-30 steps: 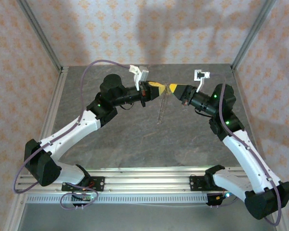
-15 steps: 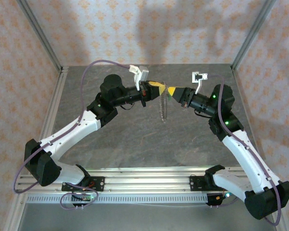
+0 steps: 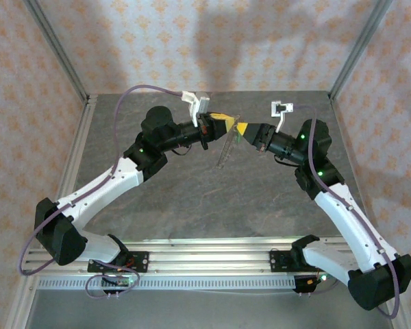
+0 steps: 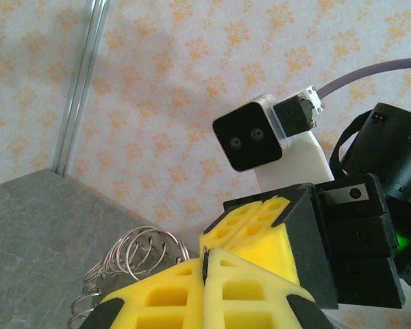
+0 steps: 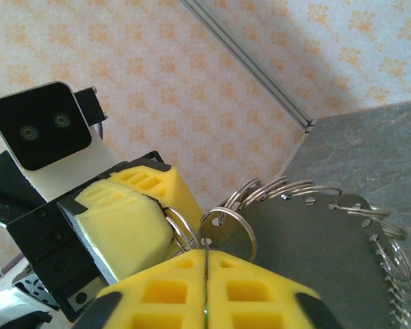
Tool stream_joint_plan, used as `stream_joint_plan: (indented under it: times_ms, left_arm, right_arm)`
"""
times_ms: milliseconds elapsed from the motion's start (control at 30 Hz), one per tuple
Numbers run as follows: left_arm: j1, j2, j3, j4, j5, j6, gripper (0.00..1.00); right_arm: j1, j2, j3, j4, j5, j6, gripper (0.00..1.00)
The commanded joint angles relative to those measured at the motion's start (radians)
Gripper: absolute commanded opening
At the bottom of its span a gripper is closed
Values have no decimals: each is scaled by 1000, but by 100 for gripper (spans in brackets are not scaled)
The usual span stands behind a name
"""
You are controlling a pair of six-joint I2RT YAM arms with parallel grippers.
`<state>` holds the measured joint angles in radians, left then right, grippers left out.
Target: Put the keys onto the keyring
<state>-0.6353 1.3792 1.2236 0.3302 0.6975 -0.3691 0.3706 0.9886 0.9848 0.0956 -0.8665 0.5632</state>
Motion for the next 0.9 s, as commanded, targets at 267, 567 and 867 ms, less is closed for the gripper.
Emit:
stream_joint_plan:
  times_ms: [267, 567, 867]
  left_arm:
    - [-15, -6, -57, 217, -106, -102, 0]
    - [-15, 19, -115, 437, -204, -293, 0]
    - [-15, 47, -154, 590, -266, -422, 0]
  right_arm:
    - [-121, -135, 14, -41, 74, 34, 40]
    - [-121, -58, 4, 236, 152, 219, 42]
    - [-46, 55, 4, 451, 197, 267, 42]
